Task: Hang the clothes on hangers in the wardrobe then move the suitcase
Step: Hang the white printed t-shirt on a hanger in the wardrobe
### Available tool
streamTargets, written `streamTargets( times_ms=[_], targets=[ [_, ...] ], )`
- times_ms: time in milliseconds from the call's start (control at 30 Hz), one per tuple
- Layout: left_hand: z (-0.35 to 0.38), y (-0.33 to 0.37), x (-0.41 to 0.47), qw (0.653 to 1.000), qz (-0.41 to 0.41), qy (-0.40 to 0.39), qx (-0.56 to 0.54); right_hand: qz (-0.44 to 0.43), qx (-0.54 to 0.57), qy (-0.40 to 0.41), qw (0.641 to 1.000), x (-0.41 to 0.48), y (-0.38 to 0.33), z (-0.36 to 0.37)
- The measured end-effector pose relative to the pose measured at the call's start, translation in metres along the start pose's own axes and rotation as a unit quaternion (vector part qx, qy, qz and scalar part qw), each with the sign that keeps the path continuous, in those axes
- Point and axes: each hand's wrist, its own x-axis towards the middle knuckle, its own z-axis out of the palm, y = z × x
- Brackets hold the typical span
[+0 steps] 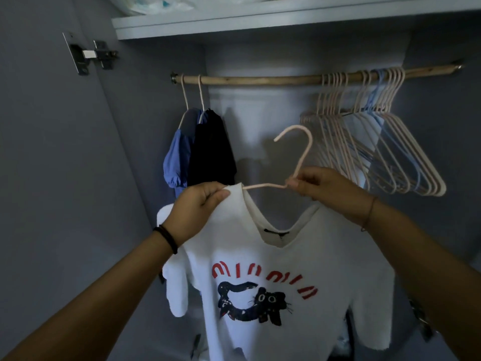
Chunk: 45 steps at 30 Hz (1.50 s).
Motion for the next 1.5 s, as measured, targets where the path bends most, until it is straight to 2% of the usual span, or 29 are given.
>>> streamTargets(
  times_ms=[100, 167, 333, 400, 500, 600, 767, 900, 933, 1000, 1033, 1067, 1100, 1167, 1233, 1300, 1367, 1433, 1500],
  targets=[
    [-0.014, -0.009, 0.000, 0.999, -0.035, 0.037, -0.009, 0.001, -0.101, -0.012, 0.995, -0.011, 0.027, -0.020],
    [-0.026, -0.014, -0.002, 0.996, -0.053, 0.066, -0.012, 0.022, -0.142, 0.011, 0.990, -0.023, 0.048, -0.027],
    [-0.046, -0.018, -0.009, 0.989, -0.088, 0.086, -0.077, 0.013, -0.087, 0.117, 0.989, -0.037, 0.073, -0.037],
    [-0.048, -0.020, -0.011, 0.987, -0.093, 0.091, -0.092, 0.020, -0.080, 0.126, 0.989, -0.040, 0.069, -0.040],
    [-0.044, -0.017, -0.015, 0.982, -0.118, 0.070, -0.132, 0.012, -0.110, 0.079, 0.991, -0.038, 0.057, -0.037],
    [-0.039, -0.015, -0.015, 0.985, -0.107, 0.034, -0.129, -0.002, -0.160, 0.027, 0.987, -0.035, 0.047, -0.030],
    [-0.045, -0.033, -0.017, 0.988, -0.106, -0.015, -0.115, -0.001, -0.115, 0.074, 0.991, -0.043, 0.048, -0.037],
    [-0.029, -0.036, -0.019, 0.988, -0.126, -0.038, -0.084, 0.028, -0.113, 0.074, 0.990, -0.054, 0.048, -0.039],
    [-0.022, -0.033, -0.019, 0.991, -0.116, -0.018, -0.058, 0.035, -0.109, 0.082, 0.990, -0.057, 0.047, -0.039],
    [-0.006, -0.020, -0.016, 0.992, -0.102, 0.076, -0.026, 0.055, -0.095, 0.085, 0.990, -0.064, 0.043, -0.042],
    [0.001, -0.010, -0.014, 0.986, -0.107, 0.116, -0.052, 0.068, -0.089, 0.083, 0.990, -0.069, 0.040, -0.043],
    [0.010, -0.002, -0.013, 0.980, -0.120, 0.124, -0.102, 0.081, -0.083, 0.081, 0.990, -0.074, 0.038, -0.045],
    [0.020, 0.007, -0.012, 0.972, -0.133, 0.106, -0.161, 0.098, -0.076, 0.076, 0.989, -0.079, 0.034, -0.045],
    [0.041, 0.028, -0.010, 0.951, -0.176, 0.014, -0.252, 0.130, -0.061, 0.079, 0.986, -0.085, 0.028, -0.041],
    [0.063, 0.050, -0.006, 0.928, -0.204, -0.069, -0.303, 0.153, -0.061, 0.072, 0.984, -0.089, 0.020, -0.033],
    [0.083, 0.072, 0.001, 0.903, -0.221, -0.107, -0.352, 0.165, -0.042, 0.047, 0.984, -0.091, 0.015, -0.026],
    [0.100, 0.089, 0.008, 0.893, -0.222, -0.109, -0.375, 0.176, -0.017, 0.021, 0.984, -0.093, 0.012, -0.018],
    [0.110, 0.101, 0.014, 0.901, -0.222, -0.075, -0.365, 0.184, -0.014, -0.020, 0.983, -0.097, 0.010, -0.014],
    [0.113, 0.110, 0.015, 0.910, -0.223, -0.037, -0.349, 0.209, 0.038, -0.039, 0.976, -0.099, 0.006, -0.014]
  ],
)
